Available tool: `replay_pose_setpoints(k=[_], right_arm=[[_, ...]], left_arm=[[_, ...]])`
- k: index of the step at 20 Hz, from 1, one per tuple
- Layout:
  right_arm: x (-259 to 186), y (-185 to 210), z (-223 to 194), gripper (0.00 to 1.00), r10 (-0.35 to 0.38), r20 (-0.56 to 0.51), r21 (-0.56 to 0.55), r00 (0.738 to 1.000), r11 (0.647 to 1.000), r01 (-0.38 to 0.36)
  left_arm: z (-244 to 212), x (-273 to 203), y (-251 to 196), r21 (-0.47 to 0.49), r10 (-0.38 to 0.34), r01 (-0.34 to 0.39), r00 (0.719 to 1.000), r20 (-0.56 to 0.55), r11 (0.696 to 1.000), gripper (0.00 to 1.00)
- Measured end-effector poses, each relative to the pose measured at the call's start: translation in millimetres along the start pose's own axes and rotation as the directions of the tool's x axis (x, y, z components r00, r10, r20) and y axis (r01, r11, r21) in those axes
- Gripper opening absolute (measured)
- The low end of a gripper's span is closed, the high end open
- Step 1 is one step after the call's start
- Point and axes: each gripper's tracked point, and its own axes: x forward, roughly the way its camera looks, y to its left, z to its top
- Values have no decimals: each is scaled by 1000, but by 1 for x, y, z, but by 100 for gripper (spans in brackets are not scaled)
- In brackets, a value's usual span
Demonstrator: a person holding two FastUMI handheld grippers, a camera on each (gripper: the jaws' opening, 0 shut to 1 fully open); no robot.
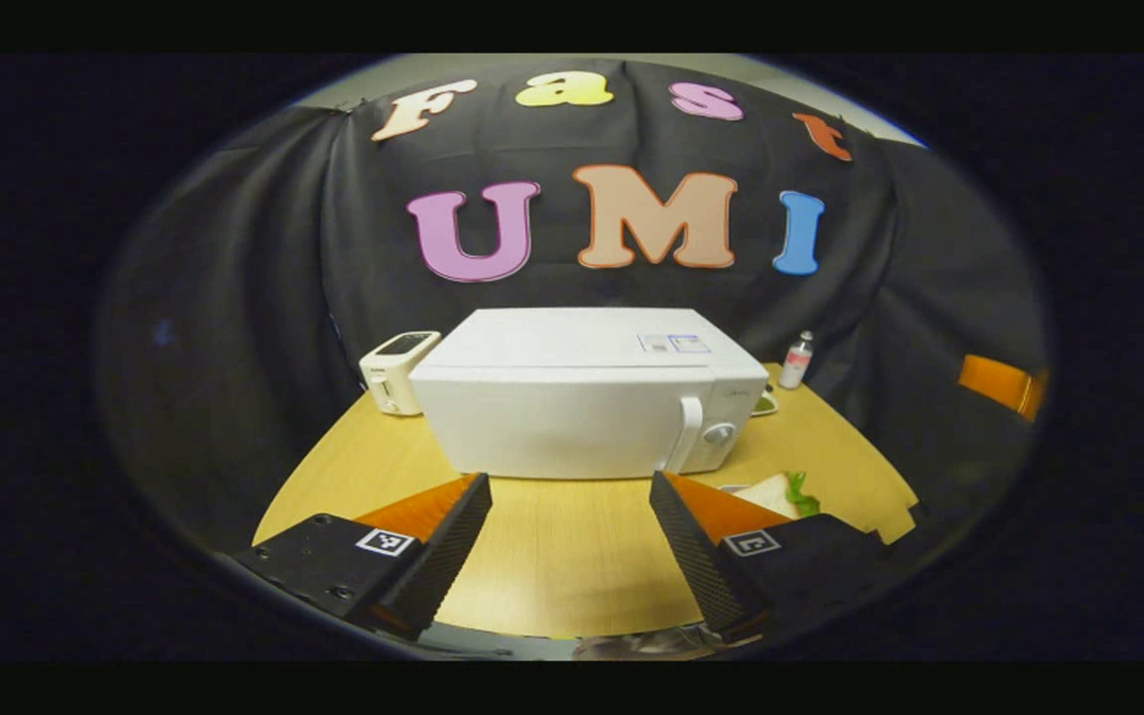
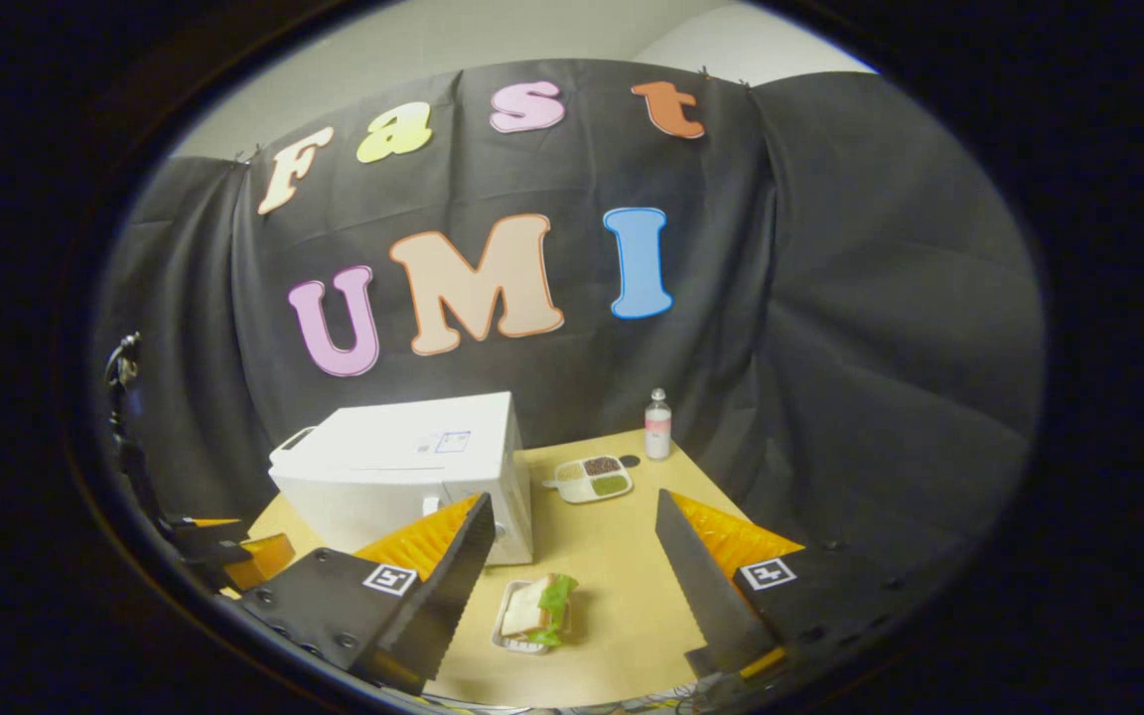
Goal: Open the microwave oven with the left hand, put the food in, and close the microwave oven.
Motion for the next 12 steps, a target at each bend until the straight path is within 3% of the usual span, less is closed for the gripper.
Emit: replay_pose_setpoints(k=[6, 12], right_arm=[[-1, -26, -6, 96, -63, -9, -2, 998, 998, 63], [-7, -44, -7, 96, -124, -4, 4, 992, 992, 124]], left_arm=[[-33, 46, -46, -11, -114, 113, 988, -108, 994, 99], [-55, 101, -78, 0, -173, 177, 963, -205, 984, 96]])
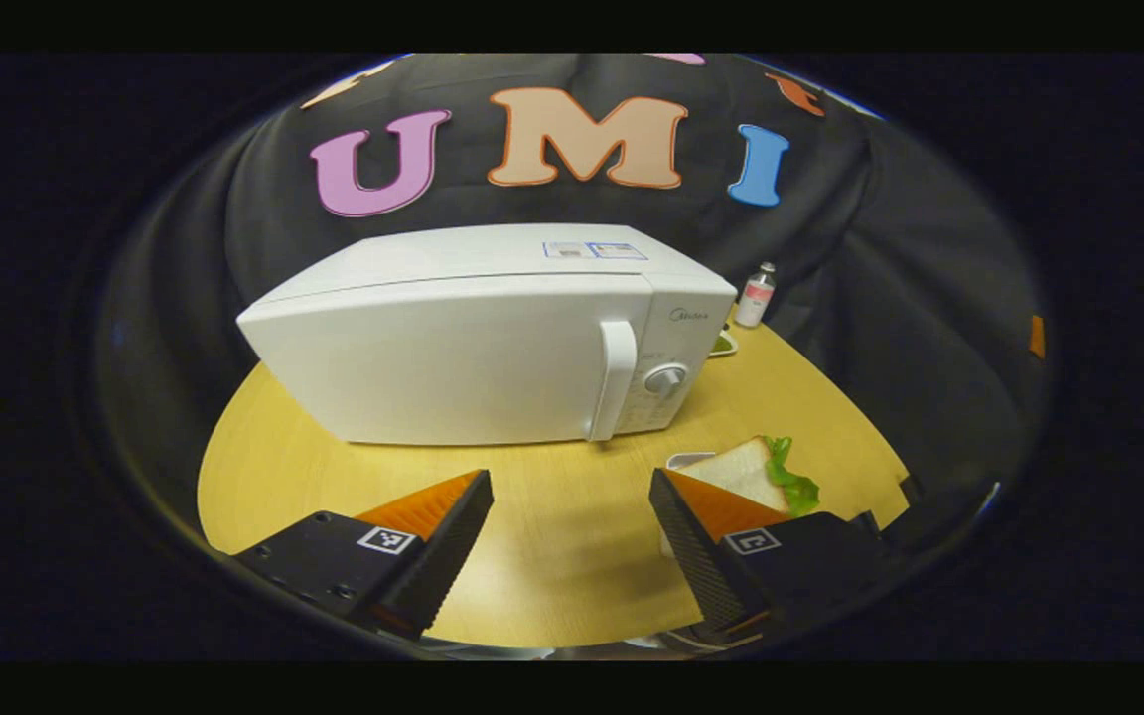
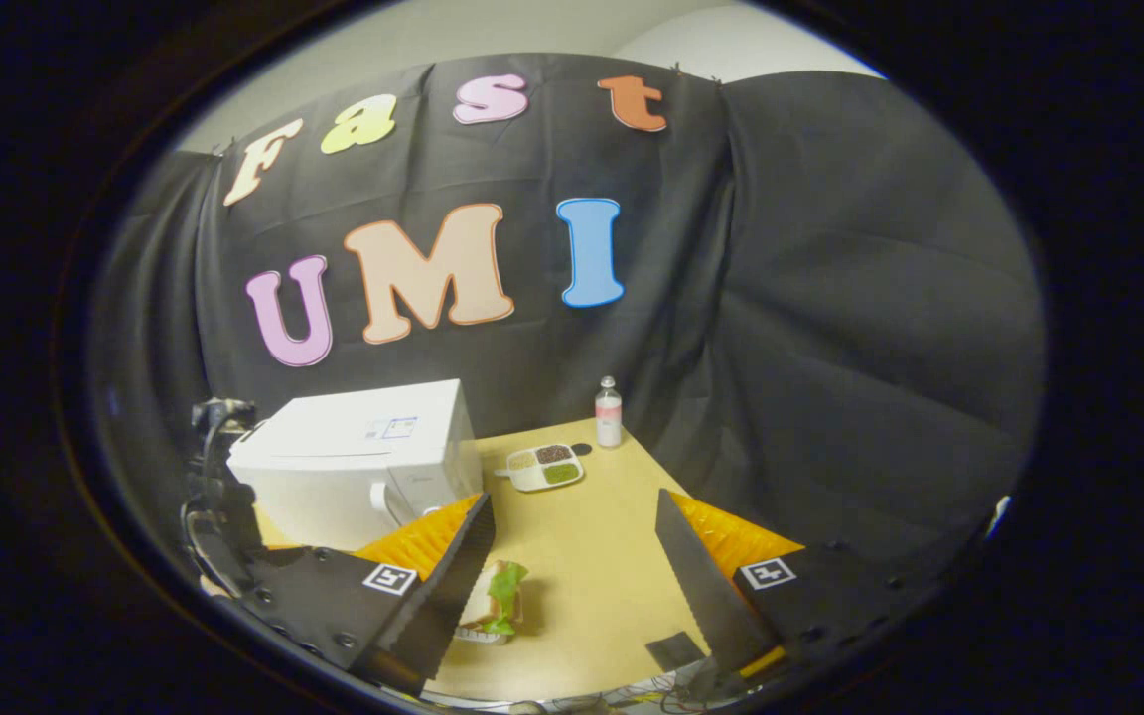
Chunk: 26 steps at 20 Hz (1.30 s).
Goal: Open the microwave oven with the left hand, put the food in, and close the microwave oven.
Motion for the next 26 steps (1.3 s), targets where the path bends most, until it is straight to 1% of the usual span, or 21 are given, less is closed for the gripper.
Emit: replay_pose_setpoints(k=[4, 5, 6, 7, 8, 9, 10, 11, 13, 18, 19, 20, 21, 22, 23, 24, 25, 26], right_arm=[[-2, -7, -1, 96, -30, -3, 15, 1000, 999, 30], [-2, -8, -1, 100, -34, -3, 21, 999, 999, 34], [-3, -8, -1, 100, -38, -7, 26, 999, 999, 38], [-3, -8, -3, 96, -41, -11, 30, 999, 999, 41], [-2, -10, -5, 96, -47, -17, 30, 999, 998, 48], [-1, -12, -7, 100, -57, -27, 28, 998, 998, 58], [-1, -14, -9, 96, -64, -35, 24, 997, 998, 65], [-2, -14, -11, 96, -70, -41, 20, 997, 997, 70], [-2, -17, -14, 96, -77, -54, 17, 996, 997, 78], [2, -17, -21, 96, -76, -92, 32, 993, 996, 79], [5, -16, -22, 96, -74, -97, 35, 993, 996, 78], [5, -16, -21, 100, -74, -99, 33, 992, 996, 78], [6, -17, -22, 96, -77, -101, 25, 992, 996, 80], [6, -19, -22, 96, -82, -102, 15, 991, 996, 84], [5, -19, -20, 96, -84, -99, 10, 992, 996, 85], [4, -20, -18, 100, -81, -99, 9, 992, 997, 82], [3, -21, -19, 96, -80, -100, 10, 992, 997, 81], [4, -22, -20, 96, -81, -102, 8, 991, 997, 82]], left_arm=[[5, 36, -8, 6, -28, 28, 999, -32, 1000, 96], [5, 44, -11, 3, -37, 37, 999, -38, 999, 92], [5, 52, -12, -1, -38, 38, 998, -50, 999, 89], [3, 61, -13, -9, -40, 39, 997, -59, 999, 92], [3, 70, -13, -18, -40, 39, 997, -68, 999, 90], [3, 79, -13, -22, -38, 37, 996, -76, 999, 84], [3, 86, -13, -23, -34, 32, 996, -84, 999, 81], [4, 92, -13, -22, -32, 30, 996, -89, 999, 73], [5, 102, -15, -18, -32, 30, 995, -96, 999, 67], [10, 121, -16, -2, -20, 20, 995, -103, 1000, 66], [11, 123, -17, -5, -20, 19, 994, -105, 1000, 63], [12, 125, -17, -12, -18, 17, 994, -106, 1000, 65], [13, 127, -19, -21, -22, 20, 994, -109, 1000, 59], [15, 128, -20, -27, -24, 22, 993, -112, 999, 56], [15, 129, -20, -30, -25, 21, 992, -120, 999, 51], [15, 130, -18, -30, -16, 12, 992, -129, 999, 47], [14, 131, -16, -25, -11, 8, 991, -137, 1000, 39], [15, 132, -16, -10, -15, 14, 991, -136, 1000, 30]])
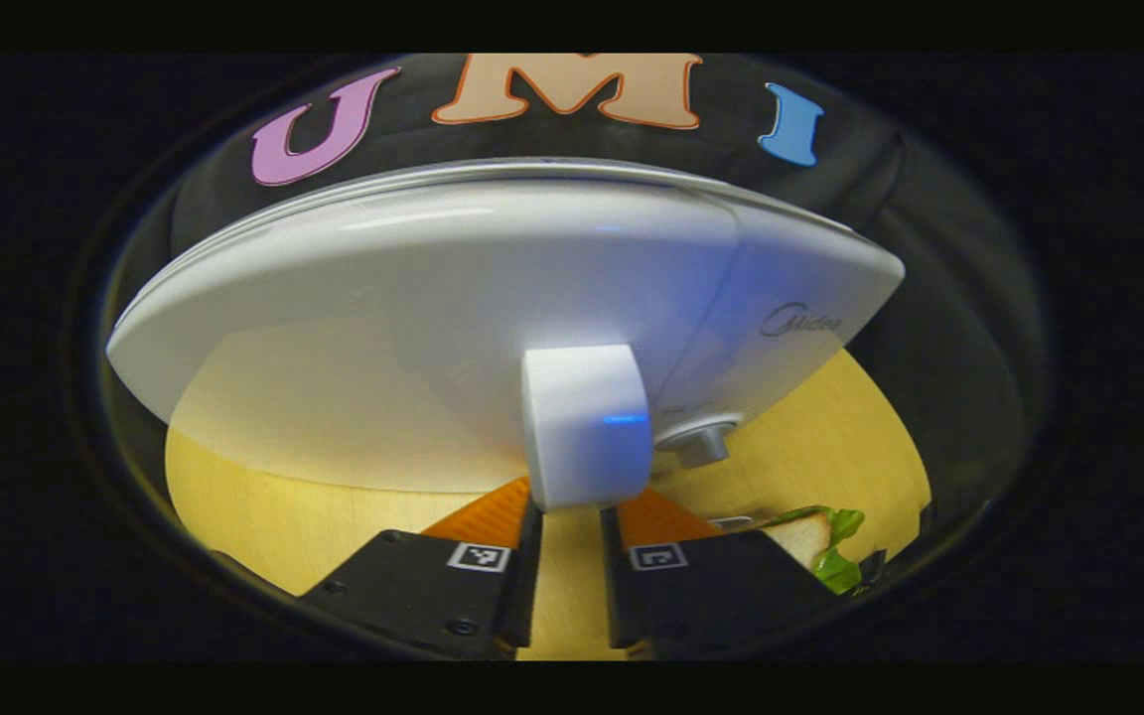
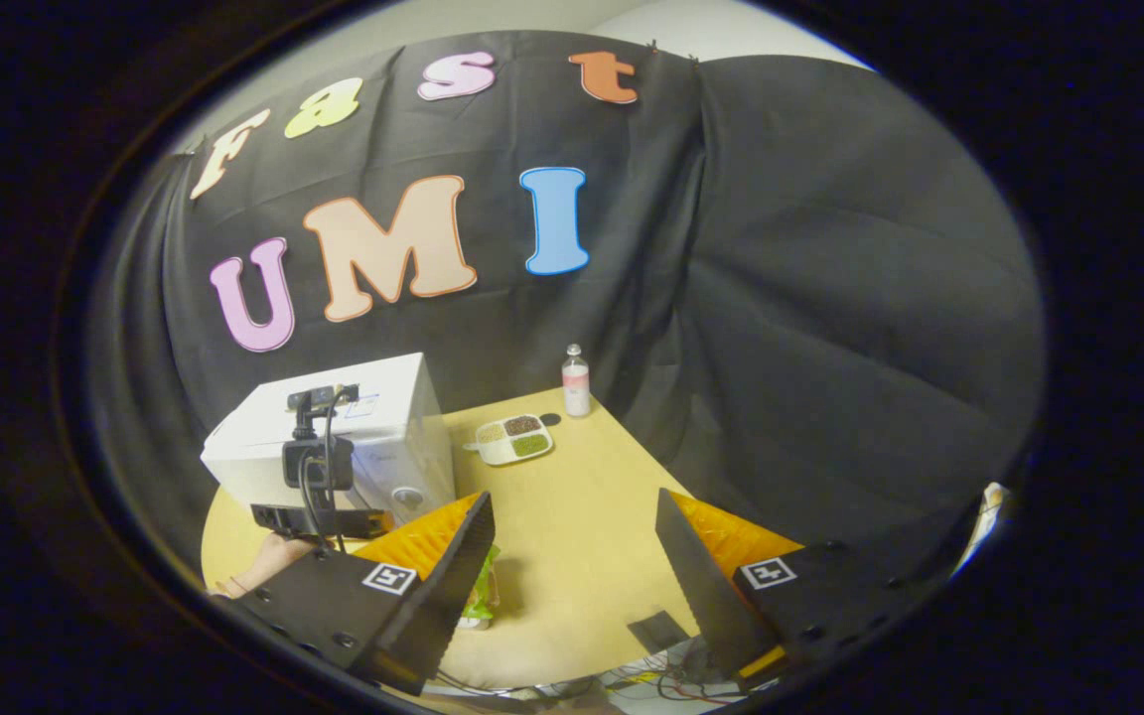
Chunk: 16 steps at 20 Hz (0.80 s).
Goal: Open the microwave oven with the left hand, put the food in, and close the microwave oven.
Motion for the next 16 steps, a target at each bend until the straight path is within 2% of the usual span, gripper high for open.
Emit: replay_pose_setpoints(k=[5, 6, 7, 8, 9, 12, 13, 16], right_arm=[[2, -1, -7, 96, 9, -18, -10, 1000, 1000, -10], [2, 0, -8, 100, 15, -19, -8, 1000, 1000, -15], [1, 0, -10, 96, 22, -23, -7, 1000, 1000, -22], [0, -1, -11, 100, 28, -26, -6, 999, 1000, -29], [0, -2, -13, 100, 35, -29, -6, 999, 999, -35], [-2, -8, -19, 96, 45, -36, -18, 998, 999, -46], [-6, -13, -21, 100, 45, -39, -25, 998, 999, -46], [-5, -20, -23, 96, 56, -50, -49, 997, 997, -58]], left_arm=[[-2, -2, 0, 0, 9, -9, 1000, -9, 1000, 19], [-2, -2, -1, -4, 10, -10, 1000, -10, 1000, 18], [-3, -3, 0, -5, 11, -11, 1000, -11, 1000, 16], [-3, -3, 0, -10, 12, -12, 1000, -5, 1000, 17], [-3, -3, 0, -17, 10, -10, 1000, 2, 1000, 12], [-2, -4, 0, -9, 2, -2, 999, 34, 1000, 8], [-3, -5, 0, -11, 3, -2, 999, 39, 1000, 5], [-3, -6, 1, -45, 21, -19, 999, 49, 999, 5]])
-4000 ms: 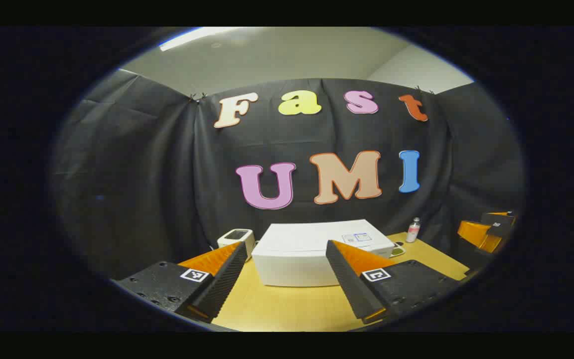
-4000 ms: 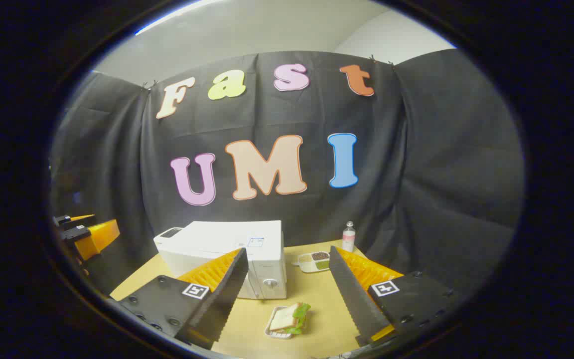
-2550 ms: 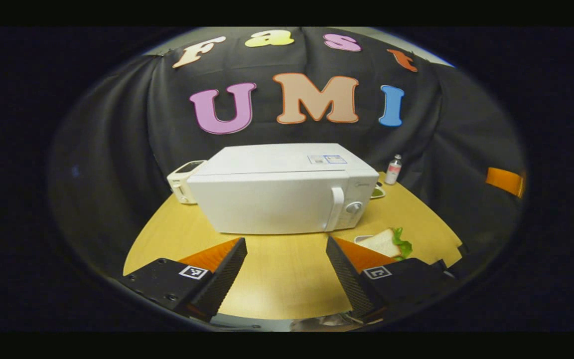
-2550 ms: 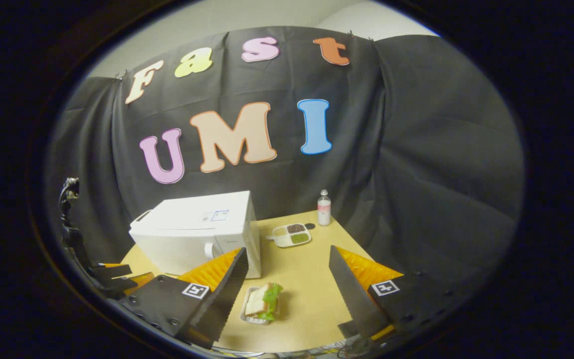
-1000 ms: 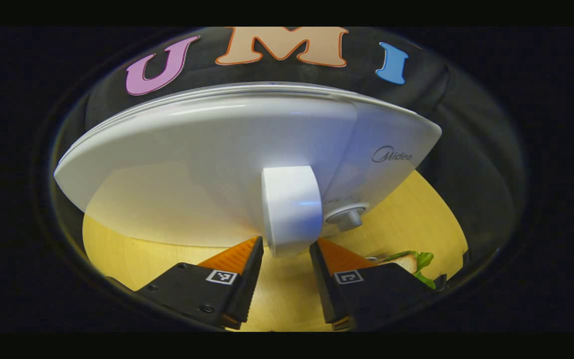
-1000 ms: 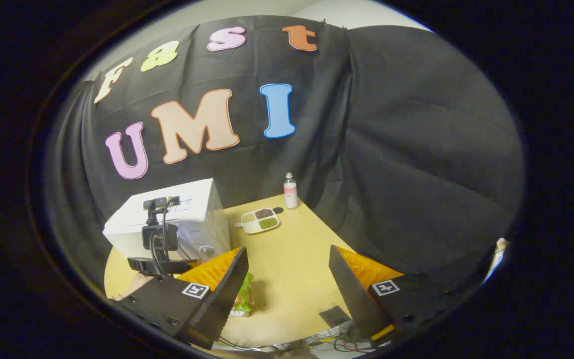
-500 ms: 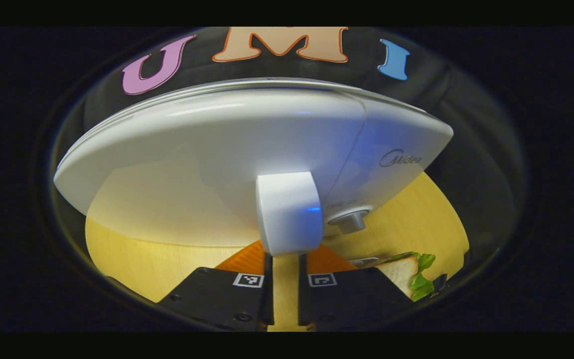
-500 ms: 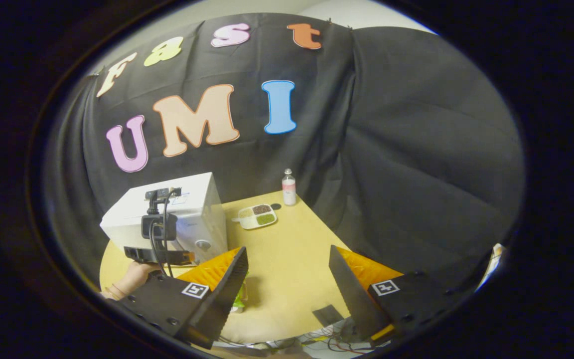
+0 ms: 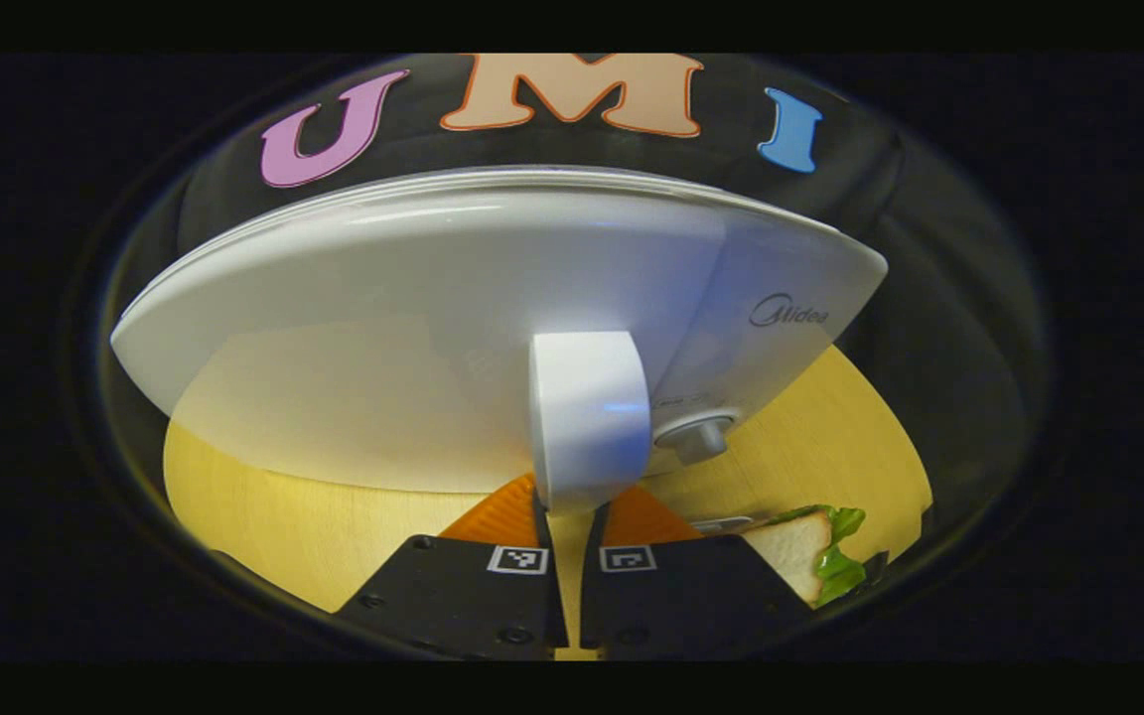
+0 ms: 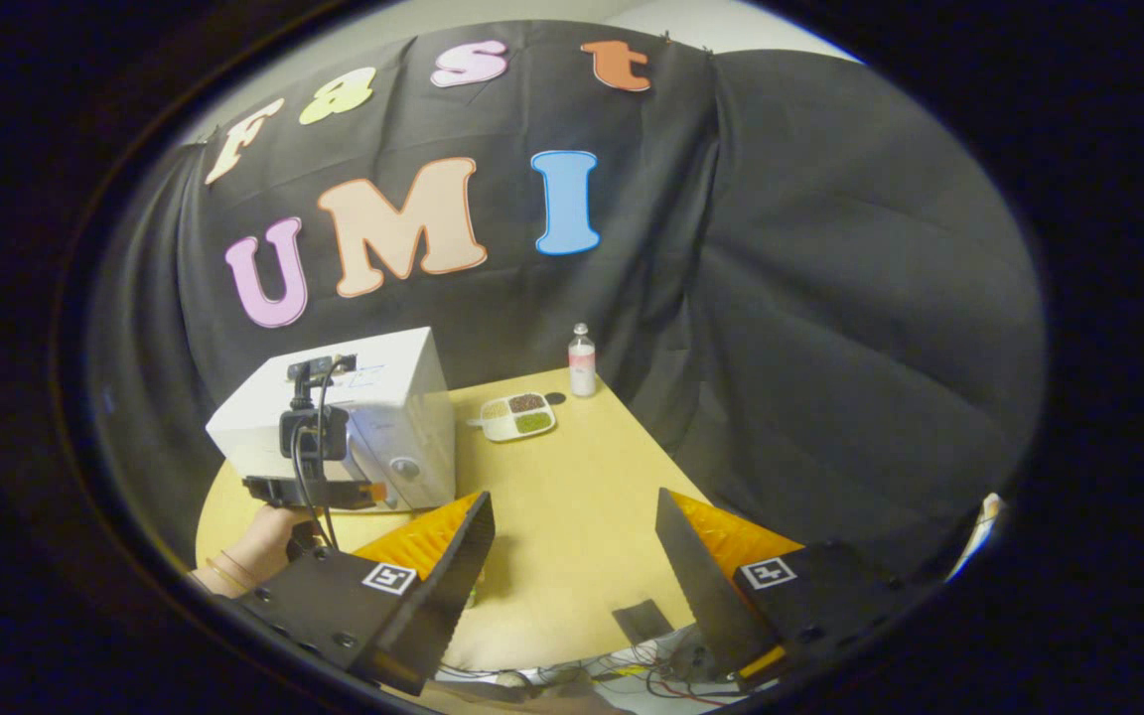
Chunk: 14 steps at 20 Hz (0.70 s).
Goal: Open the microwave oven with the left hand, put the food in, and close the microwave oven.
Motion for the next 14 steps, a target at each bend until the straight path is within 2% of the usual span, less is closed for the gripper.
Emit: replay_pose_setpoints(k=[3, 5, 6, 9, 11, 13, 14], right_arm=[[5, -3, 0, 96, 28, -6, -7, 1000, 1000, -28], [11, -5, 1, 100, 53, -6, -14, 999, 998, -54], [15, -6, 0, 100, 66, -7, -21, 998, 998, -66], [27, -12, -7, 97, 98, -23, -49, 995, 994, -99], [34, -7, -10, 100, 148, -35, -50, 988, 987, -150], [40, -1, -14, 97, 203, -45, -59, 978, 977, -206], [43, 2, -17, 100, 223, -54, -69, 973, 972, -227]], left_arm=[[0, -1, 0, -39, 15, -14, 1000, 21, 999, 5], [0, -2, 0, -54, 20, -18, 999, 36, 998, 4], [-6, -7, 0, -66, 29, -28, 1000, 13, 997, 4], [-39, -41, 5, -42, 27, -26, 999, 36, 999, 3], [-64, -65, 12, -43, 45, -45, 999, 16, 998, 3], [-81, -84, 20, -49, 73, -72, 997, 9, 996, 5], [-87, -91, 24, -48, 87, -86, 996, 9, 995, 6]])
